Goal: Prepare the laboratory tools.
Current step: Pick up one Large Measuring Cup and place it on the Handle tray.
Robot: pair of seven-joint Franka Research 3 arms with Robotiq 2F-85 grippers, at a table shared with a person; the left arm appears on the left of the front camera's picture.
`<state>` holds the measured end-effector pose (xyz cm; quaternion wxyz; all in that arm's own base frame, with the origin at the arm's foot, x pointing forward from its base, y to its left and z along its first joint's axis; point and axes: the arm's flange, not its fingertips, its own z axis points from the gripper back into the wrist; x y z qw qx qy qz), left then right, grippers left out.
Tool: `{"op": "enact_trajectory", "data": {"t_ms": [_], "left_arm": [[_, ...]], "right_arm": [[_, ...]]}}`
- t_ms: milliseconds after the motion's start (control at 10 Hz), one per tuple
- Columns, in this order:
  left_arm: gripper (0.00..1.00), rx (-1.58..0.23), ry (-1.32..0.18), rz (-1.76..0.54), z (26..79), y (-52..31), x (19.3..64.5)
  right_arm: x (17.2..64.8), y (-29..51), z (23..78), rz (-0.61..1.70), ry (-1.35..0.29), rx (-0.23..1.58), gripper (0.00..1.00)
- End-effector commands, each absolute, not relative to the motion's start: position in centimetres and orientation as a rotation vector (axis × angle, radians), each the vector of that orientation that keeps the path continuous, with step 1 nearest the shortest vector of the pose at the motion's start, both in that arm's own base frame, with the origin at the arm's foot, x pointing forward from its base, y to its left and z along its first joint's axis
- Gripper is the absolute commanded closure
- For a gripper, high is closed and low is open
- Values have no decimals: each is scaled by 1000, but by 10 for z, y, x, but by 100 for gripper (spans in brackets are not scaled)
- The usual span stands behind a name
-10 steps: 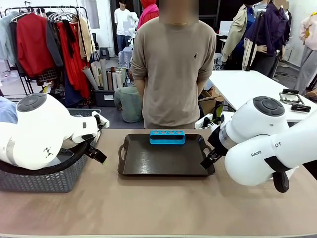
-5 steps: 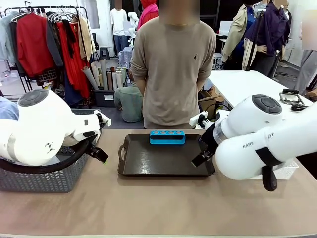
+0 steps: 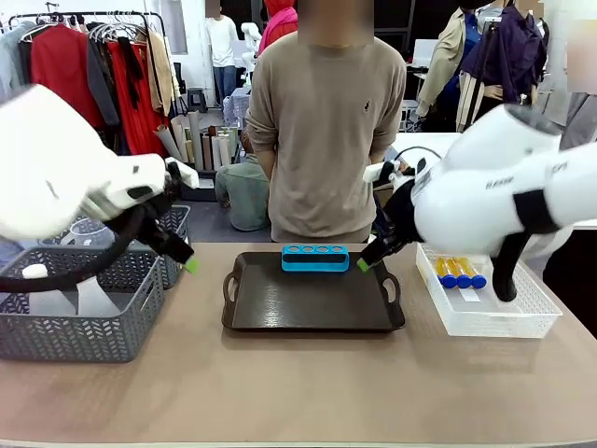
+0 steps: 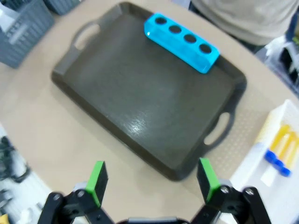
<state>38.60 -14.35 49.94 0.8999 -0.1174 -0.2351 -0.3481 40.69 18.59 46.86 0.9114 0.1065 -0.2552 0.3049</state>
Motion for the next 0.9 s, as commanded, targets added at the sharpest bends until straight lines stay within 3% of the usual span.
{"op": "enact_trajectory", "data": {"t_ms": [0,300,800], "left_arm": [[0,-335,-475,-762,523,-122,392],[0,-405,-509,-751,542,-100,402],[0,-352,-498,-746,545,-110,390]], "right_arm": [[404,177,500,683,-486,291,0],[395,151,535,716,-559,366,0],[391,165,535,687,-541,329,0]]}}
